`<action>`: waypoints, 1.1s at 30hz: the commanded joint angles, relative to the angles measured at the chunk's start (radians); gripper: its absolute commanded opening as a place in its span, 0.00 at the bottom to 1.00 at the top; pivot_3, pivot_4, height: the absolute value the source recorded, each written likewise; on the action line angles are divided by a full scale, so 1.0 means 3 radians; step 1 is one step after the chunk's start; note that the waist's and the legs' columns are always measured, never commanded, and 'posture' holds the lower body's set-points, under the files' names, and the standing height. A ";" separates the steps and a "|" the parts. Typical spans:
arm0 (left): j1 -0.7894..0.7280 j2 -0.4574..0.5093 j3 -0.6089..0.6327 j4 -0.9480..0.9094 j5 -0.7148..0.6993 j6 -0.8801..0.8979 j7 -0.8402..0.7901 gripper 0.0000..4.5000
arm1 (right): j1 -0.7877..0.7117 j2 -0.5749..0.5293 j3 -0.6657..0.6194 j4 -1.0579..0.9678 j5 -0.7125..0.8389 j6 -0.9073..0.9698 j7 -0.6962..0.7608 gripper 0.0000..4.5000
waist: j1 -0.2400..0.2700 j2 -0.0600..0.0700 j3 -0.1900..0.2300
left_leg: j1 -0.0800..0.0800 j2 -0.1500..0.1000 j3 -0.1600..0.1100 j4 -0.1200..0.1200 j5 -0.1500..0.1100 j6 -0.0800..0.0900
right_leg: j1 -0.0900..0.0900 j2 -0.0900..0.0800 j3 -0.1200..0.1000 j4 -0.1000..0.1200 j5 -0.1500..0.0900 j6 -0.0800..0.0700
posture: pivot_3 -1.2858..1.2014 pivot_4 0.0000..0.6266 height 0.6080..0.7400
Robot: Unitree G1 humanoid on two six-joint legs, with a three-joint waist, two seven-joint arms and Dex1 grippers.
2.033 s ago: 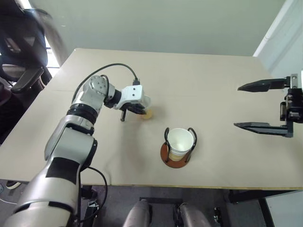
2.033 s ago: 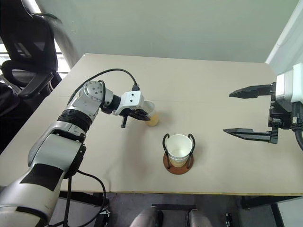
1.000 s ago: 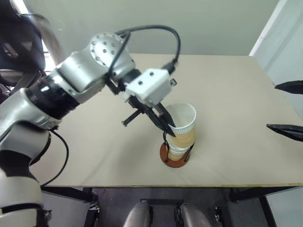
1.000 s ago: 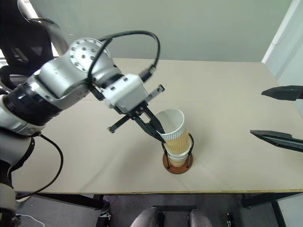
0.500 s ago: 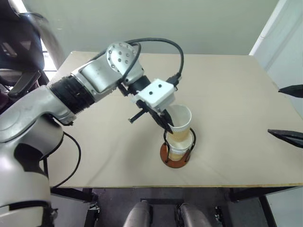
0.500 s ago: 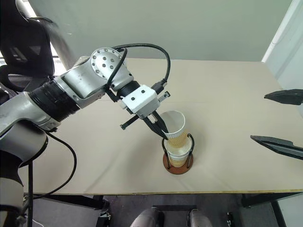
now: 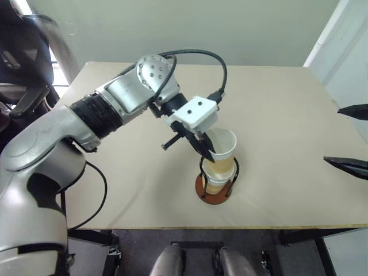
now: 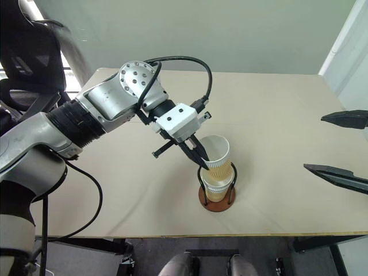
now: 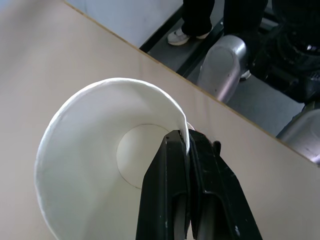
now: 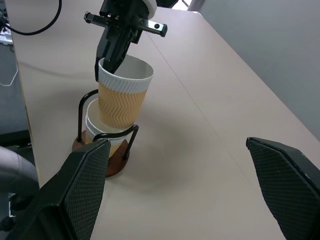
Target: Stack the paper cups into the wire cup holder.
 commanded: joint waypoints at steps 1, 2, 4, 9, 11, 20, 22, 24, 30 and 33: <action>-0.0044 0.0023 0.0082 -0.0032 -0.0062 0.0030 -0.0108 0.22 | -0.0017 -0.0026 -0.0057 -0.0014 -0.0006 -0.0058 -0.0032 1.00 | 0.0000 0.0000 0.0000 | 0.0000 0.0000 0.0000 0.0000 0.0000 0.0000 | 0.0000 0.0000 0.0000 0.0000 0.0000 0.0000 | 0.52 0.24 1.00; -0.0039 0.0019 0.0093 -0.0033 -0.0062 0.0034 -0.0108 0.31 | -0.0018 -0.0029 -0.0053 -0.0014 -0.0003 -0.0060 -0.0035 1.00 | 0.0000 0.0000 0.0000 | 0.0000 0.0000 0.0000 0.0000 0.0000 0.0000 | 0.0000 0.0000 0.0000 0.0000 0.0000 0.0000 | 0.52 0.24 1.00; -0.0027 0.0001 0.0121 -0.0036 -0.0058 0.0055 -0.0108 0.45 | -0.0017 -0.0031 -0.0046 -0.0012 -0.0005 -0.0068 -0.0035 1.00 | 0.0000 0.0000 0.0000 | 0.0000 0.0000 0.0001 0.0000 0.0000 0.0000 | 0.0000 0.0000 0.0000 0.0000 0.0000 0.0000 | 0.52 0.24 1.00; -0.0001 -0.0040 0.0213 -0.0007 -0.0015 0.0100 -0.0108 0.83 | -0.0026 -0.0037 -0.0014 0.0012 -0.0012 -0.0099 -0.0035 1.00 | 0.0000 0.0000 0.0000 | 0.0000 0.0000 0.0001 0.0000 0.0000 0.0000 | 0.0000 0.0000 0.0000 0.0000 0.0000 0.0001 | 0.52 0.24 1.00; 0.0030 -0.0117 0.0393 0.0077 0.0017 0.0155 -0.0108 0.99 | -0.0032 -0.0038 0.0043 0.0037 -0.0029 -0.0141 -0.0033 1.00 | 0.0000 0.0000 0.0000 | 0.0000 0.0000 0.0001 0.0000 0.0000 0.0000 | 0.0000 0.0000 0.0000 0.0000 -0.0001 0.0001 | 0.52 0.24 1.00; 0.0575 0.0004 0.2182 0.0739 0.0549 0.0849 0.0771 1.00 | -0.0102 0.0072 0.0985 0.0734 -0.0662 -0.0852 -0.0177 1.00 | -0.0061 0.0005 -0.0003 | 0.0006 0.0001 0.0006 0.0006 0.0002 0.0001 | 0.0002 0.0000 0.0003 0.0002 0.0000 0.0005 | 0.52 0.24 1.00; 0.0842 0.0207 0.2474 0.0604 0.0622 0.1117 0.0967 1.00 | -0.0137 0.0117 0.1115 0.0907 -0.0735 -0.1011 -0.0119 1.00 | -0.0087 0.0009 -0.0005 | 0.0011 0.0004 0.0008 -0.0001 0.0008 -0.0003 | 0.0002 0.0003 0.0005 0.0004 0.0001 0.0006 | 0.52 0.24 1.00; 0.1328 0.0457 0.2798 0.0286 0.0631 0.1411 0.1251 1.00 | -0.0269 0.0164 0.1333 0.1111 -0.0796 -0.1161 -0.0094 1.00 | -0.0095 0.0018 -0.0008 | 0.0013 0.0006 0.0009 -0.0009 0.0026 -0.0011 | -0.0002 0.0006 0.0007 0.0005 0.0001 0.0006 | 0.52 0.24 1.00; 0.2804 0.0718 0.3854 -0.0755 0.0570 0.2110 0.2322 1.00 | -0.0806 0.0347 0.2061 0.1745 -0.1090 -0.1484 -0.0098 1.00 | -0.0057 0.0006 -0.0005 | 0.0012 0.0006 0.0003 -0.0007 0.0051 -0.0050 | -0.0001 0.0012 0.0010 0.0004 0.0002 0.0005 | 0.52 0.24 1.00; 0.3492 0.0717 0.4434 -0.1229 0.0510 0.2341 0.2689 1.00 | -0.1067 0.0347 0.2320 0.2124 -0.1316 -0.1649 -0.0079 1.00 | -0.0073 0.0003 -0.0006 | 0.0013 0.0005 0.0007 -0.0007 0.0050 -0.0049 | 0.0002 0.0011 0.0010 0.0000 0.0006 0.0002 | 0.52 0.24 1.00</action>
